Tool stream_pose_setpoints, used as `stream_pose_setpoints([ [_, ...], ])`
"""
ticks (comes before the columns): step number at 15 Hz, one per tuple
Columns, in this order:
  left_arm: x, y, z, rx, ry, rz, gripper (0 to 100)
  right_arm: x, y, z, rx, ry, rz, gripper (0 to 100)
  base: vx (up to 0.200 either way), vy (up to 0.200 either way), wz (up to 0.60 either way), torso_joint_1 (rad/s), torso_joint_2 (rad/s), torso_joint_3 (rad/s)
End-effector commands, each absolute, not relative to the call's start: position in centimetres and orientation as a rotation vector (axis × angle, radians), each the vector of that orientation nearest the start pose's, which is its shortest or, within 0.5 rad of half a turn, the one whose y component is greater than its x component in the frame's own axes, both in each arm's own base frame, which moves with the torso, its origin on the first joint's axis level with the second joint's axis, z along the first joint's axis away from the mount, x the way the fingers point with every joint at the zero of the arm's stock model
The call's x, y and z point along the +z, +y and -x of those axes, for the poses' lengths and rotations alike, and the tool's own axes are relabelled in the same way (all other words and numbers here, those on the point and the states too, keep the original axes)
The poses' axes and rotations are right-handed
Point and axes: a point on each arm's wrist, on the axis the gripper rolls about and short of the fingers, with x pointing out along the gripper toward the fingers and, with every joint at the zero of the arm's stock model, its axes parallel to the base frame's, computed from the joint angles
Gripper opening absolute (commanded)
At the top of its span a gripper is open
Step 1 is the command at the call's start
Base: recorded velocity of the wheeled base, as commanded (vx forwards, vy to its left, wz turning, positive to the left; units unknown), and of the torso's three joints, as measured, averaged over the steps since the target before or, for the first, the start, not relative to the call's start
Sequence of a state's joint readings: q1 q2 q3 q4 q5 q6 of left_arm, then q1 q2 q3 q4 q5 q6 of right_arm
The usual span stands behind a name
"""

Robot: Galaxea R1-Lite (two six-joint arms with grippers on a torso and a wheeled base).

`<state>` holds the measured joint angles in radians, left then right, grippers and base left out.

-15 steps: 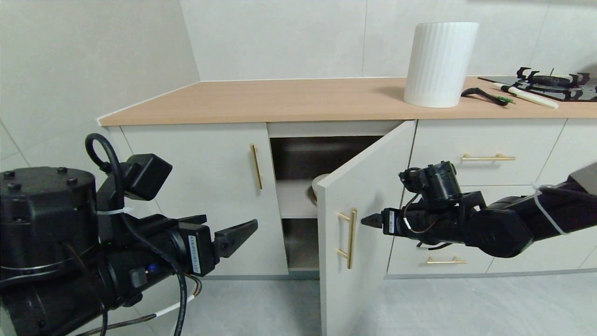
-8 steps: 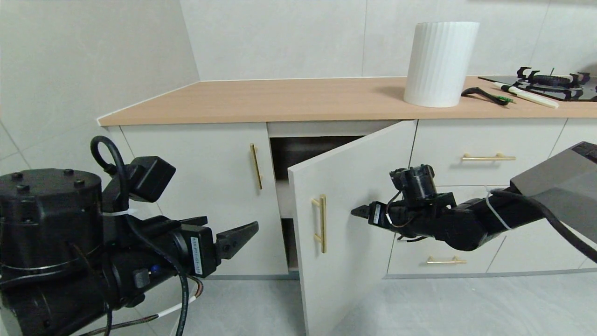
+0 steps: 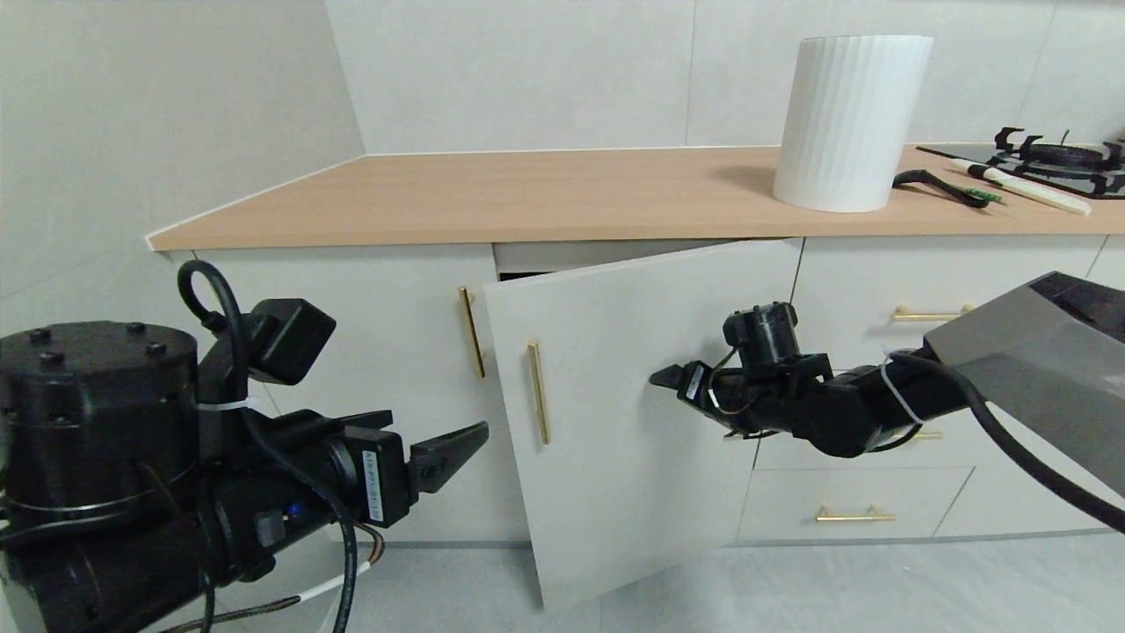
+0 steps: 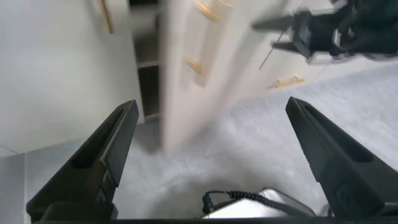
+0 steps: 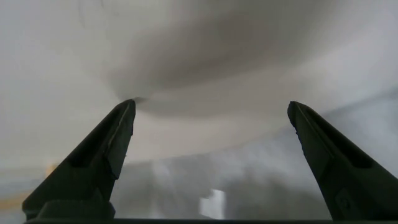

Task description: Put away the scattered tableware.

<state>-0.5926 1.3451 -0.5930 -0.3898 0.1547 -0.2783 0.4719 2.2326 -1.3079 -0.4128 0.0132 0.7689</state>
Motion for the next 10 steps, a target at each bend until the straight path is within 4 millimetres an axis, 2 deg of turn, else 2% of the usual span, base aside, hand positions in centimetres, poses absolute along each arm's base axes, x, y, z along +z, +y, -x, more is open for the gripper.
stream_pose_setpoints([
  [1, 19.1, -11.3, -17.4, -0.381, 0.398, 0.138, 100, 9.3, 20.5, -40.1, 0.244, 0.636, -0.673, 100, 0.0, 0.0, 0.0, 0.0, 0.0, 0.0],
  [6, 19.1, -11.4, -17.5, -0.381, 0.401, 0.139, 100, 8.0, 20.6, -43.1, 0.09, 0.534, -0.712, 100, 0.0, 0.0, 0.0, 0.0, 0.0, 0.0],
  [10, 18.9, -11.4, -17.6, -0.38, 0.409, 0.137, 100, 7.7, 20.1, -44.3, 0.037, 0.49, -0.719, 100, 0.0, 0.0, 0.0, 0.0, 0.0, 0.0],
])
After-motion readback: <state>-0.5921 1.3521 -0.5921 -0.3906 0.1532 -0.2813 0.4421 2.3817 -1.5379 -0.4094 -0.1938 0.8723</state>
